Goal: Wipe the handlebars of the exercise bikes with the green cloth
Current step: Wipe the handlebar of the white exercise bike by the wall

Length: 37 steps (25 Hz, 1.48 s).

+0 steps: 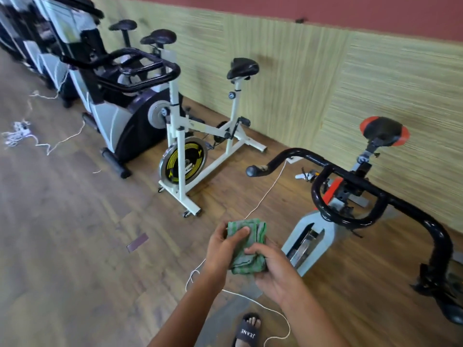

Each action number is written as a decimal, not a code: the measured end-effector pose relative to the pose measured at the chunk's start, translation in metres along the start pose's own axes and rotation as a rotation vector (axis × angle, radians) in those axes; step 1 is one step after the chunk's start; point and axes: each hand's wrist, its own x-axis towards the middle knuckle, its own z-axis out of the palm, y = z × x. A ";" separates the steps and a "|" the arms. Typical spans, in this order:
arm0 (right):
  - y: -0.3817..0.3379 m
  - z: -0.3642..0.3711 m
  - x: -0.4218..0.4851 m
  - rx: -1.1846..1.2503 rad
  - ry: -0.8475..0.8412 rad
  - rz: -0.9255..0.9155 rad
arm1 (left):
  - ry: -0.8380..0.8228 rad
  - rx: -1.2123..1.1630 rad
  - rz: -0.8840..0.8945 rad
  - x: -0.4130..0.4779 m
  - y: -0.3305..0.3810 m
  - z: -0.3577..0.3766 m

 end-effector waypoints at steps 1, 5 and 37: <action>0.005 0.006 0.002 0.005 -0.003 0.014 | 0.029 0.017 0.025 -0.001 0.000 -0.005; 0.018 0.033 0.011 0.009 -0.024 0.074 | 0.093 -0.020 0.061 0.002 0.013 -0.027; -0.021 0.453 0.305 -0.112 -0.093 -0.127 | 0.215 -0.014 0.318 0.291 0.331 -0.301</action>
